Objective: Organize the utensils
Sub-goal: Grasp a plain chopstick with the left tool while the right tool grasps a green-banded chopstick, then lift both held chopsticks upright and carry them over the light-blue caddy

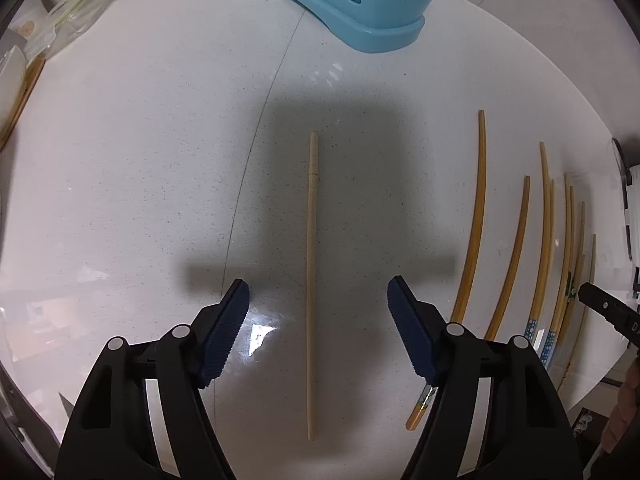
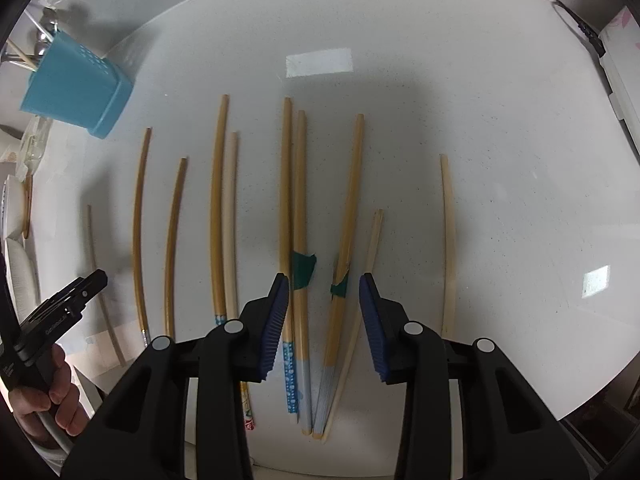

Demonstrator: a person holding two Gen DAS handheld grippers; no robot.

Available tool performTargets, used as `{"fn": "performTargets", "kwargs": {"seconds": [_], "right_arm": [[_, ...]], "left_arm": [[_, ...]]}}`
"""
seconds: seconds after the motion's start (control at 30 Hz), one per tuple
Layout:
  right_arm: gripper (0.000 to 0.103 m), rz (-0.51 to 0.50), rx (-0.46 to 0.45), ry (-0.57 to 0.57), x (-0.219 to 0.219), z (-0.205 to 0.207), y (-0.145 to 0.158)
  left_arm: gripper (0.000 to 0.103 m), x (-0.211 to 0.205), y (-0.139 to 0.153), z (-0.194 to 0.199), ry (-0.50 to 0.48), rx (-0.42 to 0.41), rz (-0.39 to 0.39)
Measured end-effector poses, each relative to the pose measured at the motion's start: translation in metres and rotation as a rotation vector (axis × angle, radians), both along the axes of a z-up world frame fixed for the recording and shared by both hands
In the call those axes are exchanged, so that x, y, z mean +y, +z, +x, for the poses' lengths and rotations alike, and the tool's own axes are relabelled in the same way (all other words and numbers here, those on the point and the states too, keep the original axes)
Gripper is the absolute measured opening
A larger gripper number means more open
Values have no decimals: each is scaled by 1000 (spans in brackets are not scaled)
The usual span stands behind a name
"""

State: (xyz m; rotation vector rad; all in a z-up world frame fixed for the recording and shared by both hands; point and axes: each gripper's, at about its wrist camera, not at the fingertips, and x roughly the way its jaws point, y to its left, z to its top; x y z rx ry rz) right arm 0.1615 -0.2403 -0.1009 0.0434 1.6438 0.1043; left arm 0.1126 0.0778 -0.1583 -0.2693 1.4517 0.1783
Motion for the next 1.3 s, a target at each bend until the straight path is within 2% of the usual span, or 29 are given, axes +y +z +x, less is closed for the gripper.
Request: {"fn": "performTargets", "kwargs": {"seconds": [0.13,0.47,0.67,0.73,0.77,0.9,1.13,1.3], "right_arm": [[32,-2,15,-6,0,5,-6],[24,-18,38,-30,-2,20,-20],[22,-66,44,-8,8,25,-23],[20,-86,50,-2,21,28,-24],[19,-100,54,1,22,29,-25],[10,-134,76,0,26,29,-26],[6,-128,85,-14,28,37,-31],[6,-117,81,-26,19,31,-27]], "left_arm": [[63,2,-3,3,-8,4,14],[47,-11,16,10,-21,25,36],[31,-10,22,13,-28,33,66],[20,-10,21,6,-31,35,66],[19,-12,21,6,-29,41,68],[7,-11,24,7,-27,44,63],[4,-7,32,11,-30,39,61],[4,-13,26,19,-35,23,37]]}}
